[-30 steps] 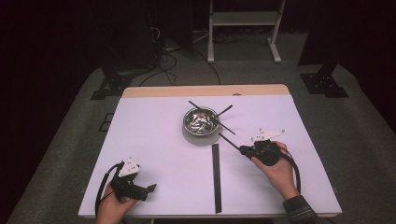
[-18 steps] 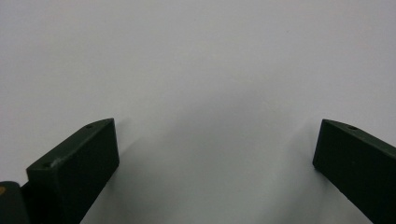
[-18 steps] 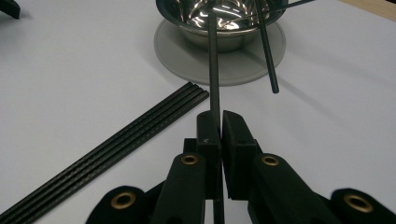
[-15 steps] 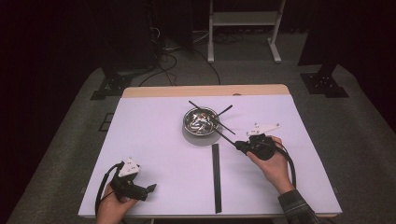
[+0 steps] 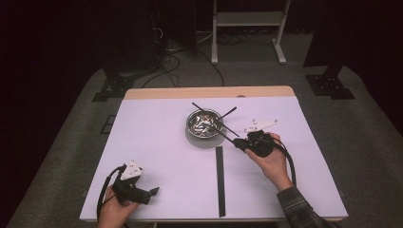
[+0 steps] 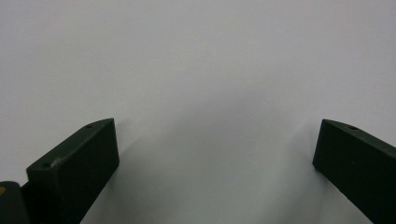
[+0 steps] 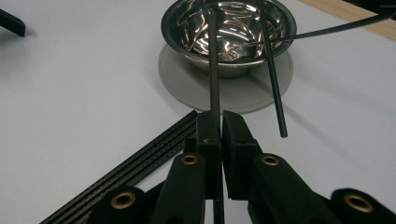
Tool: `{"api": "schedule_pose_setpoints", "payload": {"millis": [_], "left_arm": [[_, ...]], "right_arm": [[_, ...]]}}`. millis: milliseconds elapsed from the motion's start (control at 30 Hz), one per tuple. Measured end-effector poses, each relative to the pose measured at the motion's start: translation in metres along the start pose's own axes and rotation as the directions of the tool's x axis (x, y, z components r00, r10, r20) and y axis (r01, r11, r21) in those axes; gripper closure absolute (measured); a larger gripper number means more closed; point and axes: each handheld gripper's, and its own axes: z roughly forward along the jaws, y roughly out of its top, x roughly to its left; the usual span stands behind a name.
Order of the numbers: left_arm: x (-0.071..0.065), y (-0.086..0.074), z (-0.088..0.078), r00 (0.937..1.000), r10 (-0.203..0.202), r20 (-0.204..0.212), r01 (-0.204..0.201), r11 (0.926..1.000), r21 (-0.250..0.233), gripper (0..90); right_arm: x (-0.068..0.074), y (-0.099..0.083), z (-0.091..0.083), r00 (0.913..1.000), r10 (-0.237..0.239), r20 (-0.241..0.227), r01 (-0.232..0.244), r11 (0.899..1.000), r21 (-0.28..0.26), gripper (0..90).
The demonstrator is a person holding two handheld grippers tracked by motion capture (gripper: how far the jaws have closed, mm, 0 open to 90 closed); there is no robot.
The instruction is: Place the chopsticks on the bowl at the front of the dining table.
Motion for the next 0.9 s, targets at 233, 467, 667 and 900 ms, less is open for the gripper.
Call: {"api": "schedule_pose_setpoints", "payload": {"millis": [233, 467, 667, 900], "left_arm": [[0.000, 0.000, 0.000, 1.0000, -0.001, 0.000, 0.001, 1.0000, 0.000, 0.0], [0.000, 0.000, 0.000, 1.0000, 0.001, -0.001, -0.001, 1.0000, 0.000, 0.0], [0.000, 0.000, 0.000, 1.0000, 0.002, 0.000, -0.002, 1.0000, 0.002, 0.0], [0.000, 0.000, 0.000, 1.0000, 0.001, 0.000, -0.001, 1.0000, 0.001, 0.0]], "right_arm": [[-0.001, 0.008, 0.006, 1.0000, 0.002, -0.006, -0.002, 1.000, -0.003, 85.8], [-0.002, 0.017, 0.014, 0.9999, 0.005, -0.014, -0.005, 1.000, -0.004, 85.8], [-0.002, 0.025, 0.019, 0.9998, 0.003, -0.019, -0.003, 1.000, -0.007, 85.8], [-0.005, 0.033, 0.025, 0.9998, 0.002, -0.021, -0.003, 1.000, -0.005, 85.8]]}}
